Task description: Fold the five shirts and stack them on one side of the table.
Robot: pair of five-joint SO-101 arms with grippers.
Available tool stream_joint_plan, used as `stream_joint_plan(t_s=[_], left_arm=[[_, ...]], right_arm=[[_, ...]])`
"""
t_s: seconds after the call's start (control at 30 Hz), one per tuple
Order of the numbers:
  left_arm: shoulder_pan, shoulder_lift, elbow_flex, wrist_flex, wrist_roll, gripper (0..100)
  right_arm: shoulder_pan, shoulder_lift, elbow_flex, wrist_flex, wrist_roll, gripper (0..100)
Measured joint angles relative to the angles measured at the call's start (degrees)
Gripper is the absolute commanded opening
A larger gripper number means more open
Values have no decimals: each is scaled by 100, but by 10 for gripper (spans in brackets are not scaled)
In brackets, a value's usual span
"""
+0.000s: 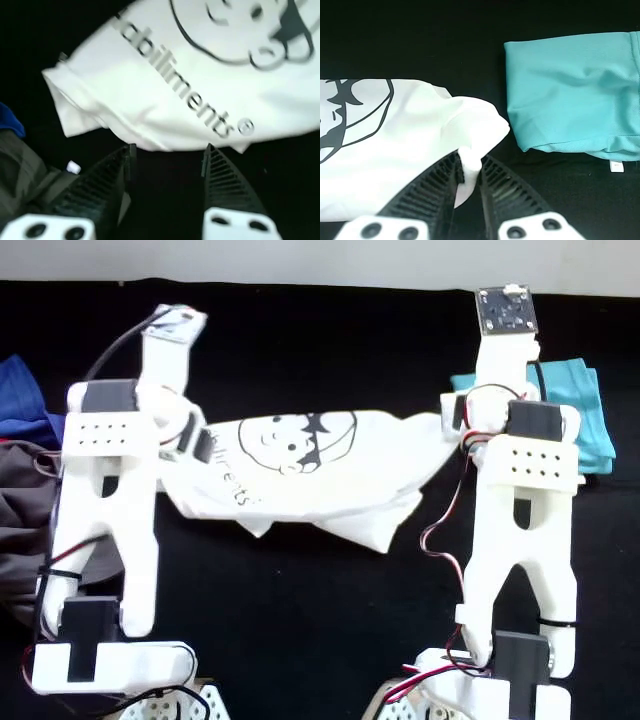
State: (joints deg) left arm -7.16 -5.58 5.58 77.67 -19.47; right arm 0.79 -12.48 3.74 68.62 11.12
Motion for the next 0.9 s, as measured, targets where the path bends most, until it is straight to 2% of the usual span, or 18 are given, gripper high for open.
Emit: stream_joint_plan(t_s=[0.17, 0.3, 0.47, 0.63, 0.77, 0.9], left_arm=[[879, 44, 35, 1380, -431, 200], [1547, 44, 668, 1459, -818, 164], [1714, 44, 1556, 369, -835, 197], [1714, 114, 2119, -958, -563, 203], [1582, 624, 2013, -1943, -264, 203], [1125, 1644, 1257, -2215, -70, 200]], right_arm=[[0, 0, 0, 0, 0, 6], [0, 0, 0, 0, 0, 6], [0, 0, 0, 0, 0, 6], [0, 0, 0, 0, 0, 6], [0, 0, 0, 0, 0, 6], [0, 0, 0, 0, 0, 6]])
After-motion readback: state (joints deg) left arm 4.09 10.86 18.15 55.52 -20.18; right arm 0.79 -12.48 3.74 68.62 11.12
